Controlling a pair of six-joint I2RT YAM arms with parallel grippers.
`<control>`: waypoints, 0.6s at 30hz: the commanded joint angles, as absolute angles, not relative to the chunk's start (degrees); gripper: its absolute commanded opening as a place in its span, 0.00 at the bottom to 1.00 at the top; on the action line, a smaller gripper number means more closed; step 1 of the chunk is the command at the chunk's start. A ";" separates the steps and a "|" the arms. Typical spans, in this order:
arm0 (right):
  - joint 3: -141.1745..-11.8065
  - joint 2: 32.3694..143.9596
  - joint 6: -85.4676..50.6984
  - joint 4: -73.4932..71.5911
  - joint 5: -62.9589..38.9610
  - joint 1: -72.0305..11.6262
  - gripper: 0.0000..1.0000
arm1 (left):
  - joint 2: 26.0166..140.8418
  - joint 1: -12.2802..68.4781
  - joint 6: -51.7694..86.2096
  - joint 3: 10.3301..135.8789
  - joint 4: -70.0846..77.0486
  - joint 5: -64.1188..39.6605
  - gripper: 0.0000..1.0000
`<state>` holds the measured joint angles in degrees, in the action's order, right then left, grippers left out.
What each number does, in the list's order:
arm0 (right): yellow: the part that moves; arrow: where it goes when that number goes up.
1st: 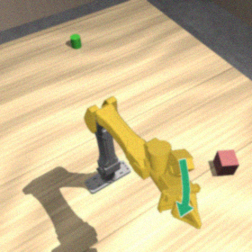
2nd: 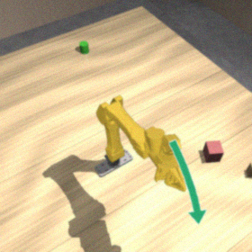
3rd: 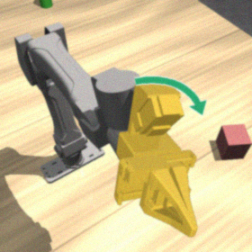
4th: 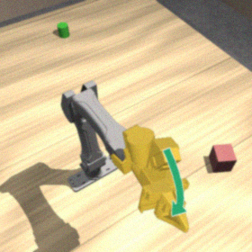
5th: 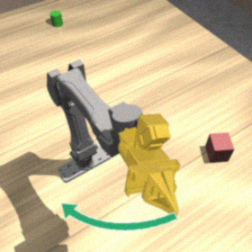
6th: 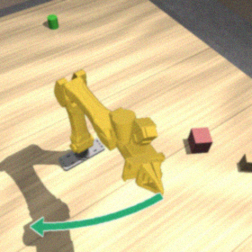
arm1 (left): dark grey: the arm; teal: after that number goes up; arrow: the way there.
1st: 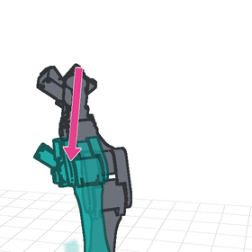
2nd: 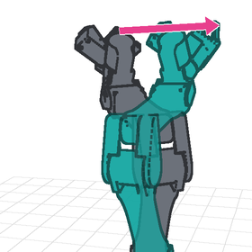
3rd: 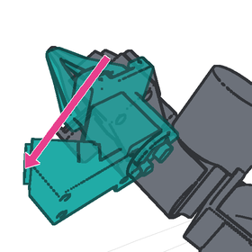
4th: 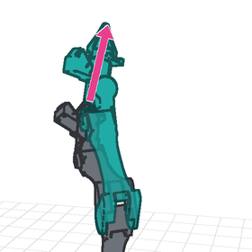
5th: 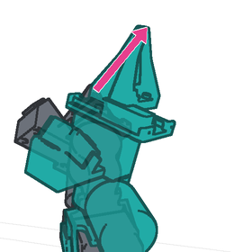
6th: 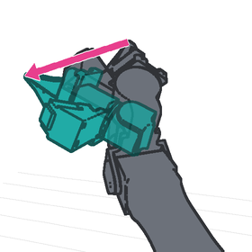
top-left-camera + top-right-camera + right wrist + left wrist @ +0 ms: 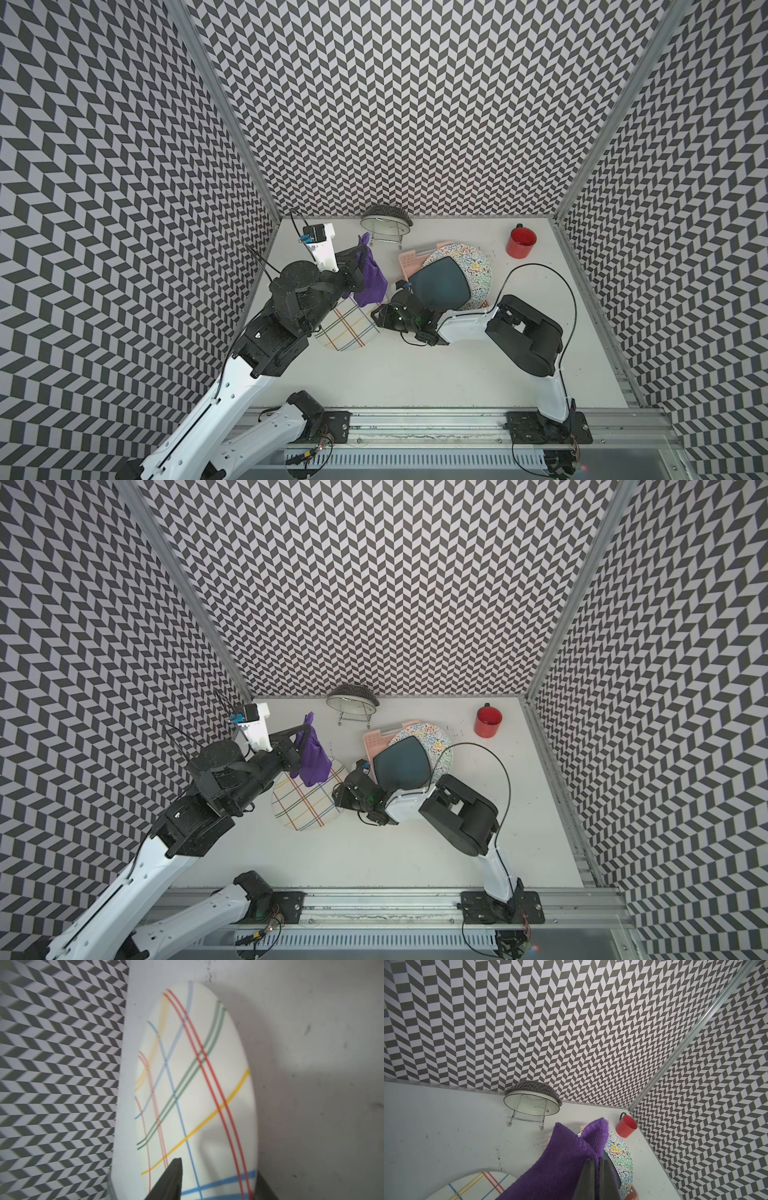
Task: Wipe the wet plate dry
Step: Place the plate at the center of the board.
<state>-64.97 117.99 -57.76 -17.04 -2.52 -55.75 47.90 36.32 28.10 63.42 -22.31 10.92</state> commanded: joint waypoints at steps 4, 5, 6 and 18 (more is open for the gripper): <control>-63.81 114.03 -57.08 -11.73 -0.58 -56.75 0.65 | 47.84 35.63 27.38 61.89 -20.61 12.66 0.00; -62.31 112.40 -57.12 -12.24 -0.82 -56.91 0.67 | 47.83 35.50 27.27 61.73 -20.54 12.82 0.00; -60.71 110.58 -57.11 -12.90 -0.88 -57.27 0.69 | 47.85 35.31 27.21 61.65 -20.53 12.95 0.00; -44.76 73.74 -42.10 -7.06 4.40 -49.86 0.57 | 53.46 33.68 28.88 55.70 -15.06 11.04 0.00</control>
<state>-46.22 79.94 -51.22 -10.15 0.03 -55.00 50.72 34.06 28.21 58.43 -18.41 12.05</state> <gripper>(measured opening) 0.584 0.056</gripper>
